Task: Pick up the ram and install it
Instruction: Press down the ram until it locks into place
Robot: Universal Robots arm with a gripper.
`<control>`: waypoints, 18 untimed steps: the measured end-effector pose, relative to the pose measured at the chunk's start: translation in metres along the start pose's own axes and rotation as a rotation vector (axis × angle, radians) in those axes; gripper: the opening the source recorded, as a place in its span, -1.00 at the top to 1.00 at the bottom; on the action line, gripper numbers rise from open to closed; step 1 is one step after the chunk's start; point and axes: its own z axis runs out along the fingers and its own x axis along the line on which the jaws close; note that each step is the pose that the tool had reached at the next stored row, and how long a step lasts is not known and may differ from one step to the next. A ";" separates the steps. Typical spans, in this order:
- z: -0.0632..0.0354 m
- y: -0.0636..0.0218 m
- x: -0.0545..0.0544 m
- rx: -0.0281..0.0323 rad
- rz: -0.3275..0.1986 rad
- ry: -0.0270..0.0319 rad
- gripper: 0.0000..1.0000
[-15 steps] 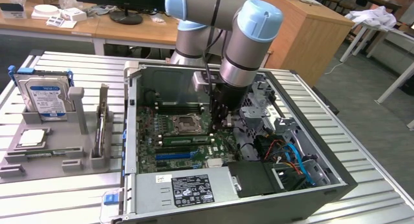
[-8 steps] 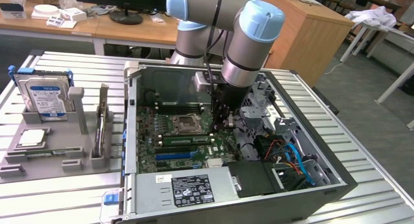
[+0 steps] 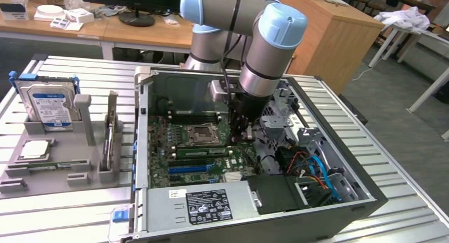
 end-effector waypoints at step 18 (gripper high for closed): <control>0.0070 0.0007 -0.001 0.0000 0.000 0.0001 0.79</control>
